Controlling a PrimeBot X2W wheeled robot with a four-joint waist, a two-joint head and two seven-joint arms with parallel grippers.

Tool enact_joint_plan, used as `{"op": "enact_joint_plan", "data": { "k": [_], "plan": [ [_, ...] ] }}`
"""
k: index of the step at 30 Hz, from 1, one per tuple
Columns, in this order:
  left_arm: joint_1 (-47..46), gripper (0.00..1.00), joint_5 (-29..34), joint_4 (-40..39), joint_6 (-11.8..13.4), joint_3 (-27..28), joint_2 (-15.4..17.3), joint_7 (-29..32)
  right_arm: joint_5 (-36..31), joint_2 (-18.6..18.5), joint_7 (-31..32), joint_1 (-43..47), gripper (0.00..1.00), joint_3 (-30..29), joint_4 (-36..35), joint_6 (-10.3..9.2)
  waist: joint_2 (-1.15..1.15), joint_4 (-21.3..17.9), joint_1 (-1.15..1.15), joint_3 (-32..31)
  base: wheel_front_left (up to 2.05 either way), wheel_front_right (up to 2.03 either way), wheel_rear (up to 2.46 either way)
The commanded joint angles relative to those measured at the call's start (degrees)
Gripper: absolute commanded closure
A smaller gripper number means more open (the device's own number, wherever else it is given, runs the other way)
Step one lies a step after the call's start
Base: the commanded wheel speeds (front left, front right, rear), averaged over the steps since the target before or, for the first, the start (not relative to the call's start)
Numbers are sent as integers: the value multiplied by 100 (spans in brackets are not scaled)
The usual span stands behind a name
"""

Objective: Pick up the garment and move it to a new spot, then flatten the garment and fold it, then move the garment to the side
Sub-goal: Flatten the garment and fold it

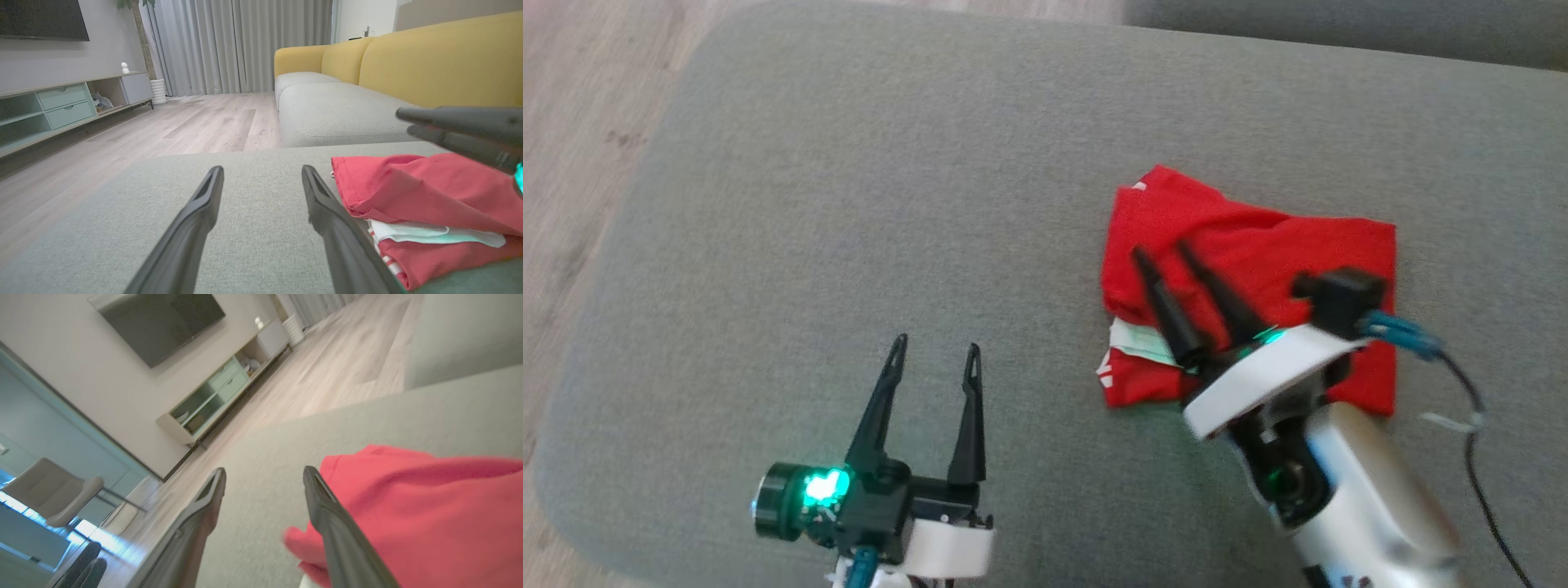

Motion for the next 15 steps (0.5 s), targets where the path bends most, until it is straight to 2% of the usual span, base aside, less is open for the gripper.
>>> {"op": "enact_joint_plan", "data": {
  "k": [1, 4, 9, 15],
  "plan": [
    [-118, 0, -28, -173, 7, 271, -46, -29, -209, 69, -264, -60, 0, -112, -358, -4, 0, -96, 0, -61, 0, 0, 0],
    [-43, 0, -177, -232, -26, 420, -57, -29, -756, -75, -712, 237, 0, -577, -683, -4, 0, -250, 0, -172, 0, 0, 0],
    [100, 0, -302, -285, -66, 685, -67, -29, -1157, -473, -1472, 910, 0, -1406, -1106, -4, 0, -530, 0, -422, 0, 0, 0],
    [364, 0, -260, -352, -110, 919, -73, -29, -1764, -886, -1818, 1626, 0, -1894, -978, -4, 0, -819, 0, -761, 0, 0, 0]
  ]
}}
